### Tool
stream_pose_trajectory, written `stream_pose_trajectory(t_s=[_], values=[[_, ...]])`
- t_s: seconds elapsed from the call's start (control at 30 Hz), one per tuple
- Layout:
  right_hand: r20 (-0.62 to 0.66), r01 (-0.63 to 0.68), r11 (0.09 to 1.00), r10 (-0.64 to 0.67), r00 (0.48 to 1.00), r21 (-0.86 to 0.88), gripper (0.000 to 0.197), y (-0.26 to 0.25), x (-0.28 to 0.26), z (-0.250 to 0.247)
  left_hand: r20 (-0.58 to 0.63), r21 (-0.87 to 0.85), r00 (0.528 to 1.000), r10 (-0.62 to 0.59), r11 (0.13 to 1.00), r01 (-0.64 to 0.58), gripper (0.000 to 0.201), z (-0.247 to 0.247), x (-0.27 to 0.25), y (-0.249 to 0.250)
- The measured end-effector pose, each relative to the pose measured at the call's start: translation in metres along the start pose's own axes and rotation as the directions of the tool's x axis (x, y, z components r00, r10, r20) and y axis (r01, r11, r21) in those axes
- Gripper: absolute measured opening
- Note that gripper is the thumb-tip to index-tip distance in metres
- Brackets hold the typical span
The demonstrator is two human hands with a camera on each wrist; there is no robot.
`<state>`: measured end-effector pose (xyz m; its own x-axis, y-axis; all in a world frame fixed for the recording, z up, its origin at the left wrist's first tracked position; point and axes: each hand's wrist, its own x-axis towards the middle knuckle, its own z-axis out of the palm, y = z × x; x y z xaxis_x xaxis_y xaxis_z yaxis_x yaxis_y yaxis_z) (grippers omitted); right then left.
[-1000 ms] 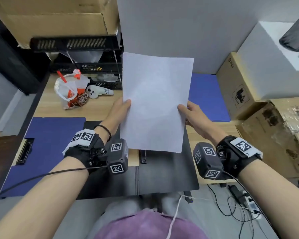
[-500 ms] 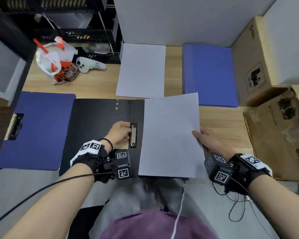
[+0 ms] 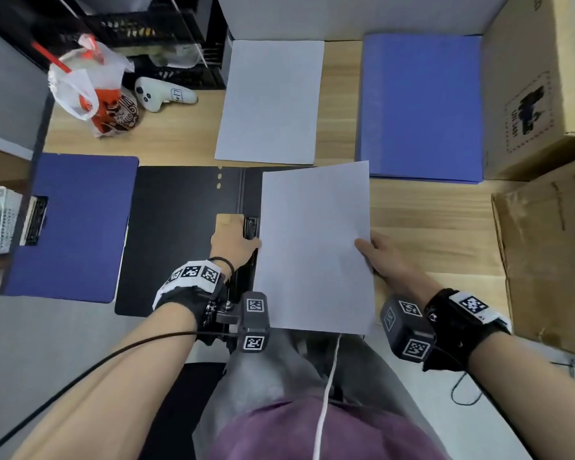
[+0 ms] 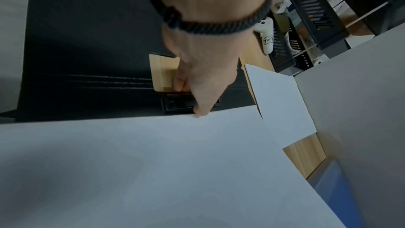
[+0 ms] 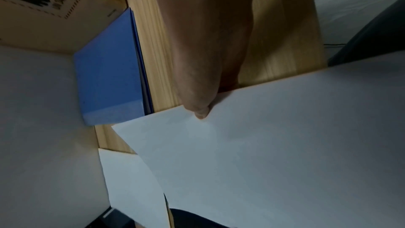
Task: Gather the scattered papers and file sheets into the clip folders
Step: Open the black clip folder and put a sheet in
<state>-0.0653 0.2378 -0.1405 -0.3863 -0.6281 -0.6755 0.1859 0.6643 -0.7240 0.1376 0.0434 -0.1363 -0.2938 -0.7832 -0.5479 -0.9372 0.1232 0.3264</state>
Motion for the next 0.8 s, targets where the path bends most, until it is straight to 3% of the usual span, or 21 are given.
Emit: stream_pose_trajectory(t_s=[0.1, 0.17, 0.4, 0.53, 0.8], values=[[-0.018, 0.047, 0.999, -0.047, 0.999, -0.024, 0.023, -0.004, 0.002, 0.005, 0.054, 0.013, 0.999, 0.003, 1.0, -0.003, 0.014, -0.01, -0.002, -0.001], [-0.037, 0.064, 0.998, -0.065, 0.997, -0.016, 0.022, -0.001, 0.002, 0.004, 0.088, 0.003, 0.996, -0.008, 1.0, 0.008, 0.022, -0.015, 0.001, -0.006], [-0.012, 0.102, 0.994, -0.102, 0.995, 0.024, 0.019, -0.004, -0.005, 0.002, 0.124, -0.046, 0.992, 0.006, 0.999, 0.0, 0.028, -0.021, 0.004, -0.013], [-0.02, 0.158, 0.986, -0.159, 0.987, -0.056, 0.022, -0.013, 0.0, 0.014, 0.126, -0.119, 0.992, 0.017, 0.993, -0.002, 0.022, -0.02, 0.005, -0.018], [-0.081, 0.108, 0.992, -0.114, 0.99, -0.069, 0.018, -0.01, 0.008, 0.026, 0.142, -0.187, 0.989, 0.036, 0.982, -0.009, 0.014, -0.017, 0.007, -0.019]])
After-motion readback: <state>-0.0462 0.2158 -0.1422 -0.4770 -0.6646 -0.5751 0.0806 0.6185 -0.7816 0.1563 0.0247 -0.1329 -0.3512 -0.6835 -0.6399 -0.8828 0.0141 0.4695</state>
